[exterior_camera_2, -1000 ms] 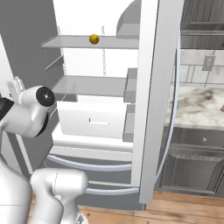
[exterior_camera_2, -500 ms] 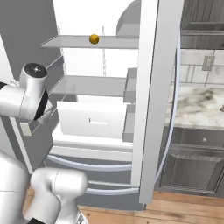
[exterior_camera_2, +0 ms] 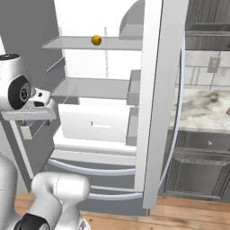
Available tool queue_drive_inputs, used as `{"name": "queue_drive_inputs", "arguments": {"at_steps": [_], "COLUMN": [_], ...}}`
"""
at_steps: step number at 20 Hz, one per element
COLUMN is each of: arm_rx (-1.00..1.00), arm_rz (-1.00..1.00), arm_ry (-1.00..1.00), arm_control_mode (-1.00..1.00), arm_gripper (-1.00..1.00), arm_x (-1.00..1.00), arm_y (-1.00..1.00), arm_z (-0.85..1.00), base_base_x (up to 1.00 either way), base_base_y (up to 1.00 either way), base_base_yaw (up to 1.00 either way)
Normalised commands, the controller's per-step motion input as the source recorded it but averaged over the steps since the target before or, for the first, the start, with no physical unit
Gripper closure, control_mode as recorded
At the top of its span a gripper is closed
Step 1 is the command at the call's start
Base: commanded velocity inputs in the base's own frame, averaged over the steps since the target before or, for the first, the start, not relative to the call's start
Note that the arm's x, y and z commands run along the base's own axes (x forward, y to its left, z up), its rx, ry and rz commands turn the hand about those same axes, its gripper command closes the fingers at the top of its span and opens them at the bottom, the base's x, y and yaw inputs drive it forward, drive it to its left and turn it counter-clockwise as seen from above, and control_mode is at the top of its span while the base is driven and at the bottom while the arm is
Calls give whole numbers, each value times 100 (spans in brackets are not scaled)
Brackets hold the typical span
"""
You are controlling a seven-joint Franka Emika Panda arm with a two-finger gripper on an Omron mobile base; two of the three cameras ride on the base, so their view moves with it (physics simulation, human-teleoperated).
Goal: Retrieve a lemon from the fridge and place it on the cutting board with the fish.
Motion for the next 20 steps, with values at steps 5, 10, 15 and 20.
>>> {"name": "queue_drive_inputs", "arguments": {"at_steps": [5,10,15,20], "arm_rx": [-33,6,17,25], "arm_rz": [14,-5,-21,-21], "arm_ry": [-4,0,0,0], "arm_control_mode": [-100,-100,-100,-100], "arm_gripper": [-100,-100,-100,-100], "arm_x": [-27,19,29,27], "arm_y": [-53,-58,-33,1], "arm_z": [-63,-20,-30,-21], "base_base_x": [0,0,0,0], "base_base_y": [0,0,0,0], "base_base_yaw": [0,0,0,0]}}
